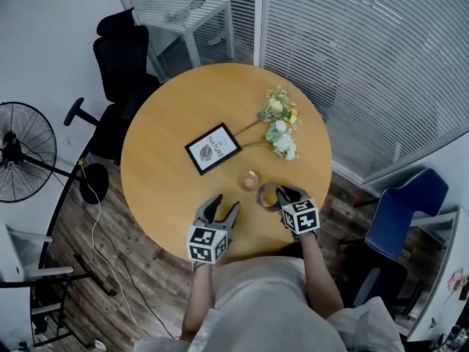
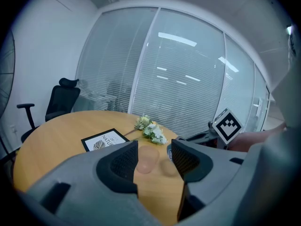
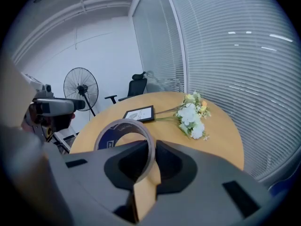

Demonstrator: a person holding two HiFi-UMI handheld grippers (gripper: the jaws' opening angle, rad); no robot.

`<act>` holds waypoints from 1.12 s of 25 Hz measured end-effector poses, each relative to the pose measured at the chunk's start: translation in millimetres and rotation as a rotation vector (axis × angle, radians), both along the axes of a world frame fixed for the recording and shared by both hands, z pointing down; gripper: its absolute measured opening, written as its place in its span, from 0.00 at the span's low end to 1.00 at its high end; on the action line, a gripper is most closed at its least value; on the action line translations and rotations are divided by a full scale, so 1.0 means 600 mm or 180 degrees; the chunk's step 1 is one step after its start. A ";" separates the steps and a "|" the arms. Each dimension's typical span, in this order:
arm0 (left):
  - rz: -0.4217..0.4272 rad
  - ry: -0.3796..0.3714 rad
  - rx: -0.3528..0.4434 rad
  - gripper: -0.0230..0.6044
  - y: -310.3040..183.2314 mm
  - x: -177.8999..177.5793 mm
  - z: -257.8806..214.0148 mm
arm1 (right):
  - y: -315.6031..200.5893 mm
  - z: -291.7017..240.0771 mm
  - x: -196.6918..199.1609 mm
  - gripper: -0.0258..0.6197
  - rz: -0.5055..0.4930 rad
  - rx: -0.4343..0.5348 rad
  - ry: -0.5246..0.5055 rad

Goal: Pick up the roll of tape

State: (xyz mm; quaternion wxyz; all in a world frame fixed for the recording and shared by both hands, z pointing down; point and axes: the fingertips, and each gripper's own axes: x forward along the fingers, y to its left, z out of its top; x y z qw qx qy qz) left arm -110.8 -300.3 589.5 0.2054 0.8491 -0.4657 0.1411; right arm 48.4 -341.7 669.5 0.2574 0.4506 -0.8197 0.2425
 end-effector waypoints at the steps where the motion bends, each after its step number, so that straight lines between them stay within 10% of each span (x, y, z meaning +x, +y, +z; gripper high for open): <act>1: -0.0001 -0.0010 0.0003 0.39 0.002 0.002 -0.001 | -0.001 -0.010 0.003 0.11 0.0022 0.0042 -0.0034; 28: -0.0040 0.0102 0.0101 0.05 0.038 0.021 -0.018 | 0.025 -0.186 0.038 0.11 0.0189 0.0762 -0.0533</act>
